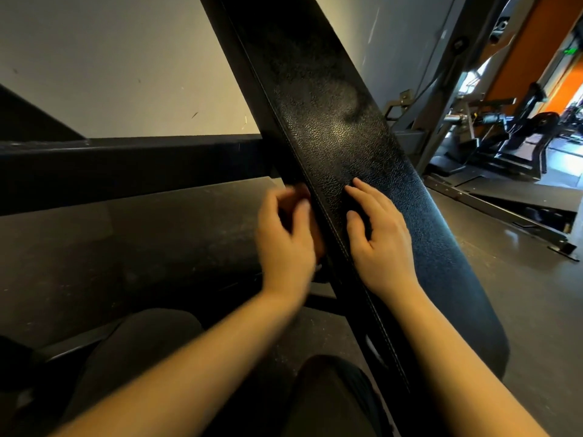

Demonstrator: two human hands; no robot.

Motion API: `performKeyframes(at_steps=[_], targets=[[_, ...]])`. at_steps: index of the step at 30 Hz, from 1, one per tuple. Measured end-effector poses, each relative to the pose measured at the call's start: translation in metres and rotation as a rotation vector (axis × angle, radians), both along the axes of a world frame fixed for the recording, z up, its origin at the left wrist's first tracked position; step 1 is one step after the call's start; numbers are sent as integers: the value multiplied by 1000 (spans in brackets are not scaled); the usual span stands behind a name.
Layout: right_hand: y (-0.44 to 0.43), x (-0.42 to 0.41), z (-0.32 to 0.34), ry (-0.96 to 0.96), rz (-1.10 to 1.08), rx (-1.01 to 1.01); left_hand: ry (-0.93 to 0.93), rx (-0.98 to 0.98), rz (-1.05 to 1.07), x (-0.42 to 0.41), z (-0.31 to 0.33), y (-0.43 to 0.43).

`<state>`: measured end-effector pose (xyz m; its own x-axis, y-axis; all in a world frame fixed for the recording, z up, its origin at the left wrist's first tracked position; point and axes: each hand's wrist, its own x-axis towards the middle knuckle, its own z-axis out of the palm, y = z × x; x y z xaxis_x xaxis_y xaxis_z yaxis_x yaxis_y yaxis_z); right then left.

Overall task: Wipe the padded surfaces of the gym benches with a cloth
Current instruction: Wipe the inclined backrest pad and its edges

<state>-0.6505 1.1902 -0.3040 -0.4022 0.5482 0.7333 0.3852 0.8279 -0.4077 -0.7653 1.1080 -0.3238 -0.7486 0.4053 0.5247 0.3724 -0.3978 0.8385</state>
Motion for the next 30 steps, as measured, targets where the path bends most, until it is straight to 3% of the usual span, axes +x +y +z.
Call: performKeyframes(at_steps=[5, 8, 11, 14, 21, 24, 27, 30], targets=[[-1, 0, 1, -3, -10, -11, -26, -172, -311, 61, -56, -55], [-1, 1, 0, -6, -5, -6, 73, -134, -211, 31, -26, -36], [-1, 1, -1, -7, -8, -6, -36, -42, -62, -22, 16, 2], [-2, 0, -1, -8, -16, -6, -59, -19, -40, -31, 19, 9], [-4, 1, 2, -24, -20, -13, -43, -180, -331, 42, -41, -50], [-3, 2, 1, -17, -11, -16, 3, -109, -175, 0, -4, -18], [-3, 1, 1, -13, -16, -15, -120, -8, -59, -49, 42, 16], [-3, 1, 2, -10, -16, -9, -124, 11, 0, -38, 33, 16]])
